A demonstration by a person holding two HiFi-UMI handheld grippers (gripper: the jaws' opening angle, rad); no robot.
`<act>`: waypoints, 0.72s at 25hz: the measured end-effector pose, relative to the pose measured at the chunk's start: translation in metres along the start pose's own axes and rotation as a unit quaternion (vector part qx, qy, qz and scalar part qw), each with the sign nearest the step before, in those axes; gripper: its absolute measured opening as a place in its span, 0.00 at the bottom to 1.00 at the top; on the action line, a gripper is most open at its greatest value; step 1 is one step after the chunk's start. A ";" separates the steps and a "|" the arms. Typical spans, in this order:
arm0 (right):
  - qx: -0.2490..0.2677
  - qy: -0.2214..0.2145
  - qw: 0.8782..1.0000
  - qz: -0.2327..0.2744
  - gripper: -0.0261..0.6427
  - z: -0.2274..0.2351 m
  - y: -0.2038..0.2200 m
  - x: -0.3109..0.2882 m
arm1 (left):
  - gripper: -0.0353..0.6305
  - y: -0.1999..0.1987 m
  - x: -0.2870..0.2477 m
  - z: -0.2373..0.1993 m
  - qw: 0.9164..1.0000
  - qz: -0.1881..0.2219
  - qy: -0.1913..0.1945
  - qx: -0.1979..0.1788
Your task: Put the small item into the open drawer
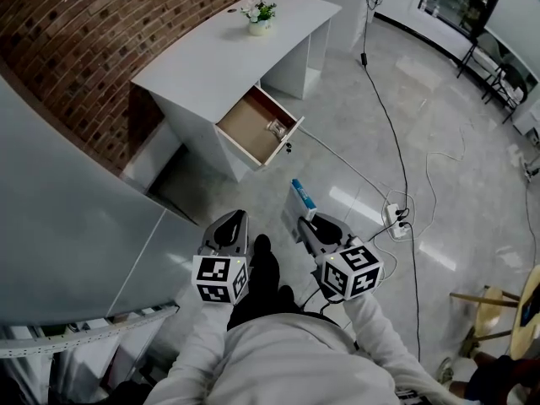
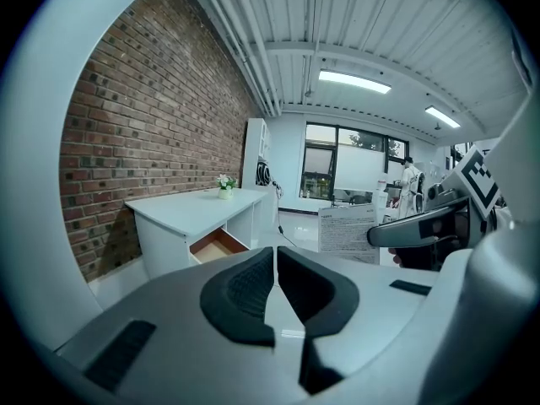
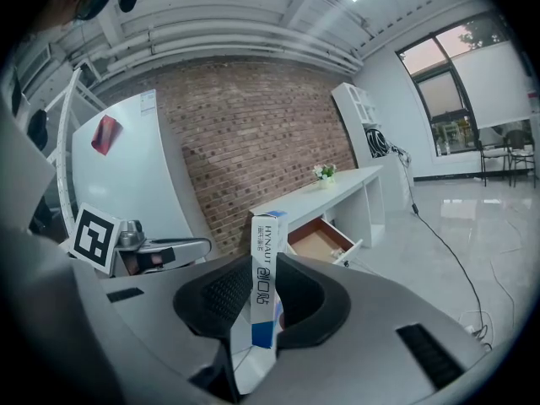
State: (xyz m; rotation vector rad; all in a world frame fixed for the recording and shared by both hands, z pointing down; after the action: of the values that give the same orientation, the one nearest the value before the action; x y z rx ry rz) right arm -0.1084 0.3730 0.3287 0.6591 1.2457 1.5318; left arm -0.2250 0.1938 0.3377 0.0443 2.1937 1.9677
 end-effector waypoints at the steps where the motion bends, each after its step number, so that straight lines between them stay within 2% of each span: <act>1: 0.000 0.001 1.000 -0.001 0.20 0.003 -0.002 -0.007 | 0.10 0.001 -0.006 -0.005 1.000 -0.002 0.000 0.001; 18: 0.002 0.020 0.999 -0.038 0.20 0.050 -0.033 -0.168 | 0.10 -0.007 -0.148 -0.119 0.999 -0.019 0.026 0.016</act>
State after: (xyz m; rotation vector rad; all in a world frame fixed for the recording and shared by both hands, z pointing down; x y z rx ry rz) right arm 0.0036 0.2347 0.3436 0.5804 1.2884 1.4873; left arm -0.0990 0.0534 0.3604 -0.0435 2.2397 1.9351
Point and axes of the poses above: the fingertips, and each gripper's own axes: x backward along the fingers, z to its right, y out of its underside, the point moved 8 cm from there along x, backward along the fingers, and after that the axes turned 12 degrees about z, right-handed, at the moved point
